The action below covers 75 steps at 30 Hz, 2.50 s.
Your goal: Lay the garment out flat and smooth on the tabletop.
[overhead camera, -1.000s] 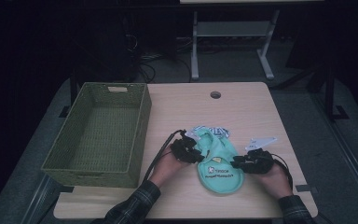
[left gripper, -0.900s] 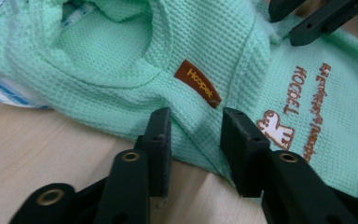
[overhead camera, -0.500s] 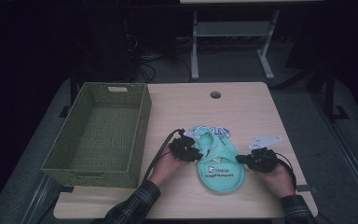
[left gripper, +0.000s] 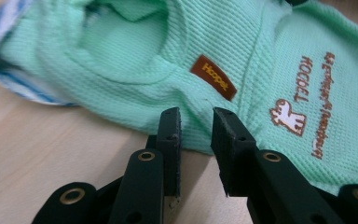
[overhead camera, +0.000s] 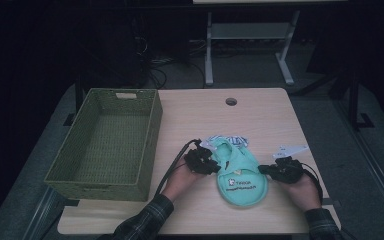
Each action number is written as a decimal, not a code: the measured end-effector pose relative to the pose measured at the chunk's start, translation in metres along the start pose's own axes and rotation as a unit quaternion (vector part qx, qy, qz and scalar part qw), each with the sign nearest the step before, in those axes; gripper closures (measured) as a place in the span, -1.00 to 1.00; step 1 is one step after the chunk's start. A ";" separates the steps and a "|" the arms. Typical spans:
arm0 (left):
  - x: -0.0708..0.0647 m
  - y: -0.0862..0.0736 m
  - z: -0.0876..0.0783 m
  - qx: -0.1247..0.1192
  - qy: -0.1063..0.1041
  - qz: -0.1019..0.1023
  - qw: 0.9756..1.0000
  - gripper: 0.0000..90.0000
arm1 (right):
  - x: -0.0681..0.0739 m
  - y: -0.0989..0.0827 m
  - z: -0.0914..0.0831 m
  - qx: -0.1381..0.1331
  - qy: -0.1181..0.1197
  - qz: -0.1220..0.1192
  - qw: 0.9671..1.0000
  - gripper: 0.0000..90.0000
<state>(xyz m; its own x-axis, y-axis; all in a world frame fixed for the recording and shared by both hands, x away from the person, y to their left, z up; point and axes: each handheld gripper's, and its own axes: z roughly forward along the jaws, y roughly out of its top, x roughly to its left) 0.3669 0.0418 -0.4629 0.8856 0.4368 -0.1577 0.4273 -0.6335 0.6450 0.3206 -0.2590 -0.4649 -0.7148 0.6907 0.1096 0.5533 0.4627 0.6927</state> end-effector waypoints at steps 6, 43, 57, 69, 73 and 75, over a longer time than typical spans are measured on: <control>-0.001 0.001 0.002 0.008 0.003 0.013 1.000 1.00 | -0.001 -0.001 0.003 0.006 -0.001 -0.001 1.000 0.97; -0.013 0.003 0.003 0.017 0.000 0.031 0.999 0.93 | -0.046 0.042 0.020 -0.041 0.008 0.030 0.999 0.76; -0.005 -0.001 -0.004 0.028 -0.005 0.025 0.999 0.95 | -0.036 0.066 0.064 -0.005 0.018 0.023 1.000 0.72; -0.006 -0.001 -0.004 0.027 -0.004 0.026 0.999 0.96 | -0.041 0.070 0.056 -0.008 -0.017 0.007 1.000 0.97; -0.007 -0.001 -0.004 0.028 -0.002 0.029 0.999 0.96 | -0.049 0.074 0.054 -0.005 -0.031 0.004 1.000 0.97; -0.007 -0.001 -0.004 0.029 -0.002 0.028 0.999 0.96 | -0.053 0.075 0.053 -0.006 -0.034 0.008 0.999 0.97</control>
<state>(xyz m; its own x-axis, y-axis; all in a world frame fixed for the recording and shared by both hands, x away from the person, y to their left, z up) 0.3597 0.0421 -0.4594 0.9088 0.3976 -0.1262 0.3875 -0.6925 0.6085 0.4224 -0.2316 -0.4566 -0.6749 0.7344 0.0711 0.5589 0.4459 0.6992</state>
